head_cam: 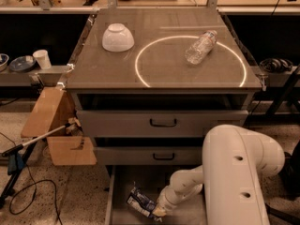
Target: Pick blue chip bag from bottom drawer and place on counter
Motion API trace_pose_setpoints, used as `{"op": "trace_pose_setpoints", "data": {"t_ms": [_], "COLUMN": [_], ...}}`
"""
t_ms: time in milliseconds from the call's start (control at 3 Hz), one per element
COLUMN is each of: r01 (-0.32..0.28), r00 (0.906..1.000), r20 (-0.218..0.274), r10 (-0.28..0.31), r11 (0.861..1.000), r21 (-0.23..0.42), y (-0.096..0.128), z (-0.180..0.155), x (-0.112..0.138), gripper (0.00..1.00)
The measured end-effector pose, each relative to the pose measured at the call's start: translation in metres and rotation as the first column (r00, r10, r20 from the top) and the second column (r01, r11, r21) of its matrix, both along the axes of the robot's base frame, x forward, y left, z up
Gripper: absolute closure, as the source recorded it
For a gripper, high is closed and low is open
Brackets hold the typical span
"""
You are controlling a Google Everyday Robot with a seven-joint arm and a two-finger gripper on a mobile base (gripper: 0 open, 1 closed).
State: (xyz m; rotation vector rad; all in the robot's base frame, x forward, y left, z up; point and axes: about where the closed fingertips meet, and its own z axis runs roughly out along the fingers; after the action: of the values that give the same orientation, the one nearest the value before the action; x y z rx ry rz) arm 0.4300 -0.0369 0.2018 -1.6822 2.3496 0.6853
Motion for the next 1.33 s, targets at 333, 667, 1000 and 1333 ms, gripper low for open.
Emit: {"op": "trace_pose_setpoints", "data": {"t_ms": [333, 667, 1000, 1333], "r01": [0.018, 0.023, 0.021, 0.012], "r00": [0.9995, 0.9979, 0.9973, 0.9974], "r20": [0.027, 0.06, 0.069, 0.07], "r10": [-0.019, -0.026, -0.026, -0.018], "r11": [1.0, 0.999, 0.997, 0.997], "r21": [0.018, 0.046, 0.071, 0.082], "y": [-0.013, -0.025, -0.03, -0.038], "z": [0.023, 0.057, 0.078, 0.093], "x": [0.001, 0.005, 0.006, 0.005], "gripper": [1.0, 1.0, 1.0, 1.0]}}
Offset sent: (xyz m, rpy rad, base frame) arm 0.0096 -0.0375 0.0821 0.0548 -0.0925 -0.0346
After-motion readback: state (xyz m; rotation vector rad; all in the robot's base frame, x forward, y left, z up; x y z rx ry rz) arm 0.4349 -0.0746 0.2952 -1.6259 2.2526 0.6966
